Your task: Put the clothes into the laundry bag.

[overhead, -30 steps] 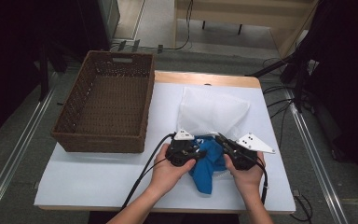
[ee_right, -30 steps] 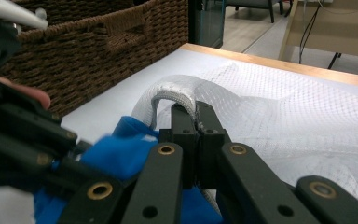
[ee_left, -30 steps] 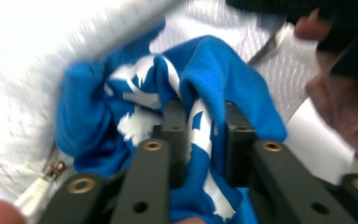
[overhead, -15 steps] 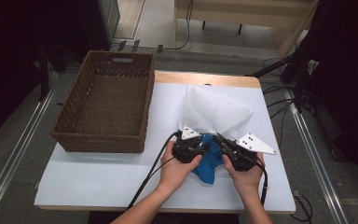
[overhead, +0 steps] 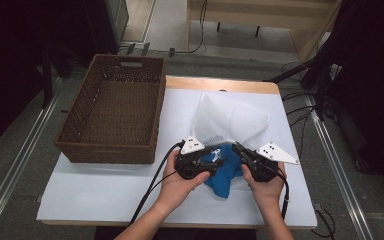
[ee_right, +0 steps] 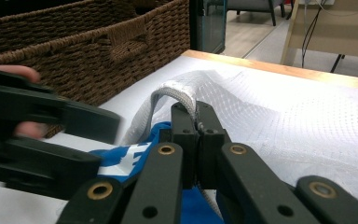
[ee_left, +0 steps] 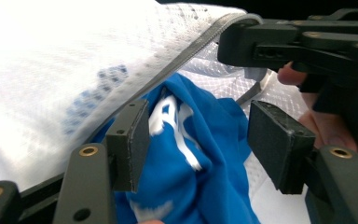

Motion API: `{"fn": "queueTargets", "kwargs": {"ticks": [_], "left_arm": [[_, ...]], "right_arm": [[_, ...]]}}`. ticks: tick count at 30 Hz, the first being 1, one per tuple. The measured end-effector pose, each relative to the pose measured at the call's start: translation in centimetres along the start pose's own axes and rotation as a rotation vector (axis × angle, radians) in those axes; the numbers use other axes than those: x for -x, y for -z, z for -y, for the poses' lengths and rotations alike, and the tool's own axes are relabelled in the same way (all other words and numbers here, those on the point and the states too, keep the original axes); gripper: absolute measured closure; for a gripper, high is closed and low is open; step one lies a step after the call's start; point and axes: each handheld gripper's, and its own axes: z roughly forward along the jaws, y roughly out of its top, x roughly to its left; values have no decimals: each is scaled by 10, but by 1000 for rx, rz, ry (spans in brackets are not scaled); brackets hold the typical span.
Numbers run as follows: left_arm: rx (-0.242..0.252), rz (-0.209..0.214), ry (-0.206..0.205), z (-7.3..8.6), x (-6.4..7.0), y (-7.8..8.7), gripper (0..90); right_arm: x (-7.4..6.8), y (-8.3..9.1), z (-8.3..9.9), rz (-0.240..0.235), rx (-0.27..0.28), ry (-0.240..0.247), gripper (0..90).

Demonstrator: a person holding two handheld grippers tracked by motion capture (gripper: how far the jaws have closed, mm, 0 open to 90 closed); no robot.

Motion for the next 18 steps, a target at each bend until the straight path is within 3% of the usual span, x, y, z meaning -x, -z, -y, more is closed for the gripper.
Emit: {"fn": "queueTargets", "kwargs": {"ticks": [2,5,9,11,13,14,15,18], "left_arm": [[-38,-49,5,6,-1,-2,364],[-127,-51,41,22,-2,-19,331],[-129,-50,35,24,4,-27,363],[-129,-74,26,22,7,-32,440],[-124,-83,28,18,7,-36,592],[-124,-89,25,17,6,-38,592],[-123,-91,26,15,6,-39,700],[-115,-70,13,8,6,-41,775]], "right_arm": [[0,-1,1,-1,0,-5,900],[-2,-2,2,-3,-8,0,900],[-4,-3,2,-7,-12,7,900],[-4,-4,3,-10,-17,4,900],[-5,-5,4,-16,-18,8,900],[-5,-5,4,-16,-18,8,900],[-6,-5,4,-19,-15,11,900],[-7,-4,3,-21,-5,13,900]]}}
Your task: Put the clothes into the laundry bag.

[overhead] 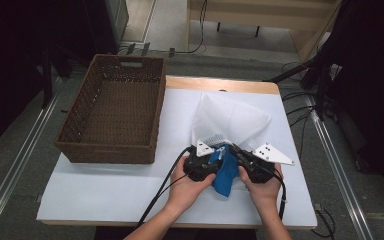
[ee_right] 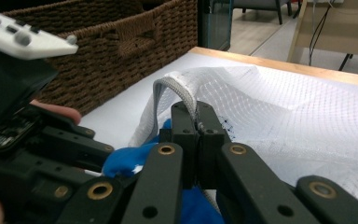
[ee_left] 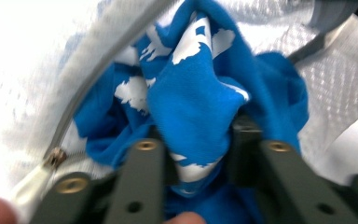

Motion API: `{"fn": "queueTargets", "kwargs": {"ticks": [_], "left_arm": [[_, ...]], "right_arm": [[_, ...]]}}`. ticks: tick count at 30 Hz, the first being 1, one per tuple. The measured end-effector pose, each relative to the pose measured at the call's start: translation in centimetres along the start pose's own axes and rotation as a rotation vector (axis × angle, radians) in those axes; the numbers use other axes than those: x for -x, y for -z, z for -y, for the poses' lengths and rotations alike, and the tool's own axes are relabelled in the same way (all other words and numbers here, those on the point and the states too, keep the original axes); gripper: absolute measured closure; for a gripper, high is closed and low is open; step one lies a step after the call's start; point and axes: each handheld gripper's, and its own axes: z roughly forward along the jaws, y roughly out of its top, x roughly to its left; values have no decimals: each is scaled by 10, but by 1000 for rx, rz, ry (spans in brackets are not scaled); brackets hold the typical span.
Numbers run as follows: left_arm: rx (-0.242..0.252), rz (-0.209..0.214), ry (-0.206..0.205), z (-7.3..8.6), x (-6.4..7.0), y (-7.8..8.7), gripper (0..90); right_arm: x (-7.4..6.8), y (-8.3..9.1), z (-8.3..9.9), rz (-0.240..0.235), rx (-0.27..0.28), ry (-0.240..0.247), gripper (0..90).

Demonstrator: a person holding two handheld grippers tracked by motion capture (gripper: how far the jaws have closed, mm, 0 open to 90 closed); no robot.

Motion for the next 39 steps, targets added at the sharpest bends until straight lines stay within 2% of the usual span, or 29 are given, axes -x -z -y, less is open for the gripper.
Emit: {"fn": "queueTargets", "kwargs": {"ticks": [2,5,6,8,9,10,11,12,13,14,15,16,17,18,19,20,21,22,23,25,28,29,31,33,35,36,37,39], "left_arm": [[27,9,-10,-7,1,2,802],[104,53,-28,-19,5,8,807],[131,50,-43,-21,6,8,807],[158,38,-46,-24,5,6,803],[146,7,-37,-24,0,-2,795],[146,7,-37,-24,0,-2,787],[97,-75,-31,-21,-11,-18,774],[97,-75,-31,-21,-11,-18,746],[75,-112,-23,-17,-17,-26,746],[58,-131,-22,-15,-21,-32,686],[54,-112,-7,-10,-25,-36,636],[54,-112,-7,-10,-25,-36,604],[59,-103,-13,-10,-24,-32,604],[75,-66,-26,-11,-19,-23,521],[75,-66,-26,-11,-19,-23,482],[83,-49,-28,-11,-18,-18,482],[100,-43,-25,-13,-15,-9,421],[100,-43,-25,-13,-15,-9,383],[127,-31,-18,-12,-12,-2,383],[139,-19,-30,-8,-5,5,336],[92,-10,-66,1,7,4,260],[57,-19,-86,5,12,1,231],[19,-59,-104,11,19,-5,170],[-25,-80,-109,15,22,-12,157],[-65,-114,-107,18,23,-19,189],[-62,-128,-104,18,23,-21,328],[-45,-112,-84,16,21,-19,439],[-38,-99,-72,13,19,-16,631]], "right_arm": [[-1,2,-2,-2,9,-2,900],[-3,6,-7,-4,36,7,900],[-3,6,-7,-4,36,7,900],[-2,7,-7,-3,41,5,900],[-1,7,-6,-4,39,-1,900],[-1,7,-6,-4,39,-1,900],[-1,7,-5,-5,36,-7,900],[-1,7,-5,-5,36,-7,900],[-1,6,-5,-5,35,-6,900],[-1,6,-5,-7,34,-2,900],[-1,5,-4,-8,25,0,900],[0,5,-4,-6,22,2,900],[0,5,-4,-6,22,2,900],[3,4,-2,-1,21,-3,900],[5,4,-1,1,20,-13,900],[5,4,-1,1,20,-13,900],[9,3,1,6,19,-28,900],[9,3,1,6,19,-28,900],[10,3,1,8,15,-32,900],[11,3,2,8,16,-34,900],[10,3,1,10,17,-38,900],[10,3,1,9,16,-37,900],[9,2,2,7,10,-43,900],[8,2,2,7,10,-43,900],[8,2,2,6,9,-40,900],[8,1,2,3,8,-38,900],[8,1,2,2,8,-37,900],[8,1,2,0,9,-39,900]]}}
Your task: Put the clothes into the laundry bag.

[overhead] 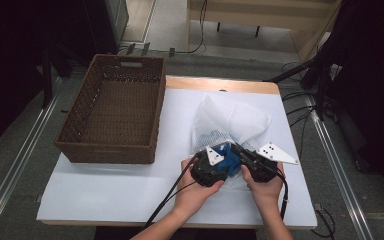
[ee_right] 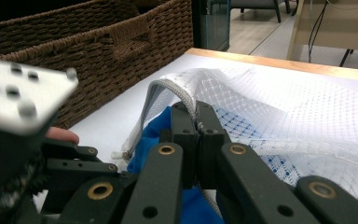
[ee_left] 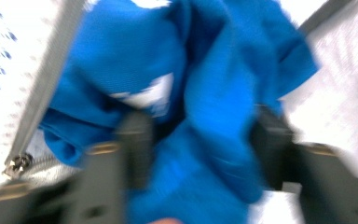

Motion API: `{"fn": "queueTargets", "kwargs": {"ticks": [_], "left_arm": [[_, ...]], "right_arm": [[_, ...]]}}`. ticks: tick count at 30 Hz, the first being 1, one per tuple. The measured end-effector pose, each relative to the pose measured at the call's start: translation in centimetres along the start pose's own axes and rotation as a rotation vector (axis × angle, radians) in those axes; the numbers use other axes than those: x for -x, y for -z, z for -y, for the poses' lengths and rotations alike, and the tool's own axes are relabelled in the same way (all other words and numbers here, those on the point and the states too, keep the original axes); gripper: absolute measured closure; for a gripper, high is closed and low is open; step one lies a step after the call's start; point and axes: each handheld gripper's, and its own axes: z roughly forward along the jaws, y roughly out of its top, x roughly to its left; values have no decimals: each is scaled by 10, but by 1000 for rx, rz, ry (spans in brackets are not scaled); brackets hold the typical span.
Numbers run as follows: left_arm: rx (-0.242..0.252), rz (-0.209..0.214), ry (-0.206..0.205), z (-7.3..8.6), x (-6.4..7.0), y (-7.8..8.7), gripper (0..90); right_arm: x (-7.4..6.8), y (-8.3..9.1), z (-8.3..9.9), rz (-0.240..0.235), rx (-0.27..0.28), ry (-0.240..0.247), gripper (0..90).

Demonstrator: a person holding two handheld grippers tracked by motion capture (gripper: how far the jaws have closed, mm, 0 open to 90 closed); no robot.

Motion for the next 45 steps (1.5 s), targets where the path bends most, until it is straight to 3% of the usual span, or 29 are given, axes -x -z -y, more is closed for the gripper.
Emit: {"fn": "queueTargets", "kwargs": {"ticks": [1,3,7,8,9,10,12,13,14,16,18,20,23,25,28,30,31,33,35,36,38,40,42,45], "left_arm": [[-1,7,2,-2,-1,1,631],[25,17,26,-10,-3,6,781],[105,9,44,-27,-4,11,796],[158,5,52,-32,-6,9,795],[158,5,52,-32,-6,9,792],[189,-1,64,-35,-8,6,792],[201,-52,71,-35,-12,-5,761],[188,-55,70,-34,-14,-10,720],[154,-34,80,-33,-17,-17,636],[101,26,79,-27,-21,-26,593],[110,29,62,-23,-19,-21,539],[121,59,62,-22,-15,-12,429],[133,51,6,-15,-6,5,375],[126,45,-1,-13,-5,6,362],[40,-3,-14,-4,-2,-3,275],[-36,-22,15,1,-4,-13,257],[-49,-31,21,2,-4,-16,242],[-48,-71,16,2,-1,-18,264],[-34,-77,33,0,-2,-18,495],[-25,-61,53,-1,-4,-19,495],[-13,-54,78,-3,-6,-20,673],[9,-15,109,-11,-5,-20,805],[24,-3,111,-15,-3,-20,810],[87,26,140,-29,-4,-23,815]], "right_arm": [[0,0,0,0,0,0,900],[-1,1,-2,-4,4,0,900],[-5,3,-5,-12,16,2,900],[-8,4,-8,-16,26,10,900],[-8,4,-8,-16,26,10,900],[-9,5,-9,-18,30,13,900],[-9,6,-10,-18,32,12,900],[-8,6,-10,-17,32,10,900],[-6,6,-8,-11,24,0,900],[-4,5,-7,-4,21,-3,900],[0,5,-5,-1,18,-11,900],[3,5,-4,7,19,-19,900],[4,5,-4,7,18,-25,900],[4,4,-4,8,18,-22,900],[1,3,-4,6,13,-21,900],[1,3,-3,6,13,-15,900],[0,2,-3,6,10,-17,900],[0,2,-2,6,6,-13,900],[0,1,-1,5,4,-15,900],[1,1,-1,5,5,-16,900],[1,1,-1,4,5,-15,900],[-1,1,-1,-1,5,-13,900],[-1,1,-2,-1,7,-13,900],[-3,3,-4,-4,17,-18,900]]}}
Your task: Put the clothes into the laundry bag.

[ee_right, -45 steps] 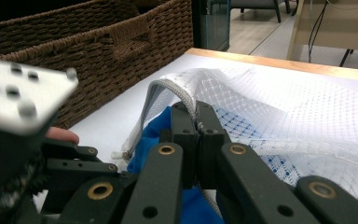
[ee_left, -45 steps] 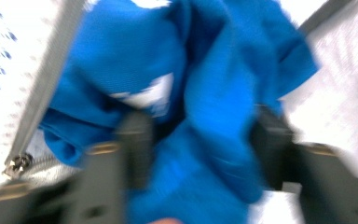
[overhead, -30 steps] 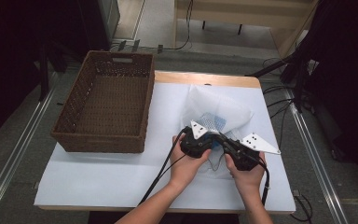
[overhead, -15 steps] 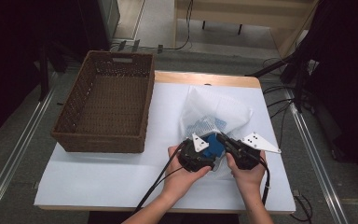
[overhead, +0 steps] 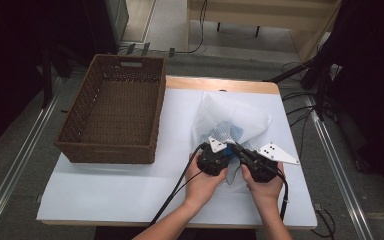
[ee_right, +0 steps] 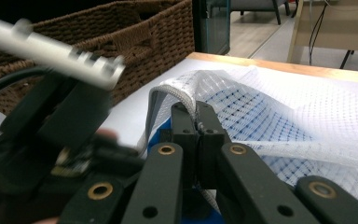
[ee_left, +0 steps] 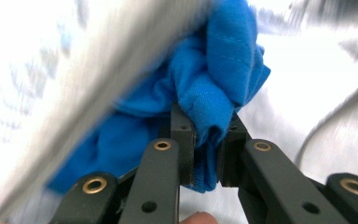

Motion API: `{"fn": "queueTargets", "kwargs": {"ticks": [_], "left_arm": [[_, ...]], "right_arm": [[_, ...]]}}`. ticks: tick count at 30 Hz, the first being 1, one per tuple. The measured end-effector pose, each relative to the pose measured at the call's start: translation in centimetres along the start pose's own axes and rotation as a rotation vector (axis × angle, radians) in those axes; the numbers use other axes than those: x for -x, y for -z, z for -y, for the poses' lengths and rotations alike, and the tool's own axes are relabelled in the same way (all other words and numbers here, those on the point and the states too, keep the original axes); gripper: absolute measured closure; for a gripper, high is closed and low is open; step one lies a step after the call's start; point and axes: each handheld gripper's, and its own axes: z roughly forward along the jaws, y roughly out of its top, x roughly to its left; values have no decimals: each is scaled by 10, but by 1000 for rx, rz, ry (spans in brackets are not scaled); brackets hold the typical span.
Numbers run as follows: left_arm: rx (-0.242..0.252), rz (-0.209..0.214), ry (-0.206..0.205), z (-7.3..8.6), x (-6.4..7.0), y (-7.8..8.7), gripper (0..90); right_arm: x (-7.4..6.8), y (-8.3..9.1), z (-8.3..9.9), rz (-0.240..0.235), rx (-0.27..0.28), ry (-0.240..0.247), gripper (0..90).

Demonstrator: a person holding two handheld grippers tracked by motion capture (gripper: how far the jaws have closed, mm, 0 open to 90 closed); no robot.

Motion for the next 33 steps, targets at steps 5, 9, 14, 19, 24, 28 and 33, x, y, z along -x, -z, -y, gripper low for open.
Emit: {"fn": "queueTargets", "kwargs": {"ticks": [5,9,14,19,24,28,33], "left_arm": [[217,-90,52,-15,-6,-8,812],[227,-175,3,-20,-10,-28,781],[86,-61,29,-15,-20,-38,634],[65,15,-70,0,-18,0,430],[136,-8,-41,18,-36,46,427],[101,-105,-39,29,-51,63,417],[20,-143,14,40,-63,60,413]], "right_arm": [[0,6,-6,-8,23,-16,900],[1,4,-5,0,12,-22,900],[7,-1,2,13,-22,-38,900],[14,0,5,30,-21,-54,900],[11,2,8,28,-35,-44,900],[7,4,15,15,-65,-16,900],[6,3,33,9,-167,17,900]]}}
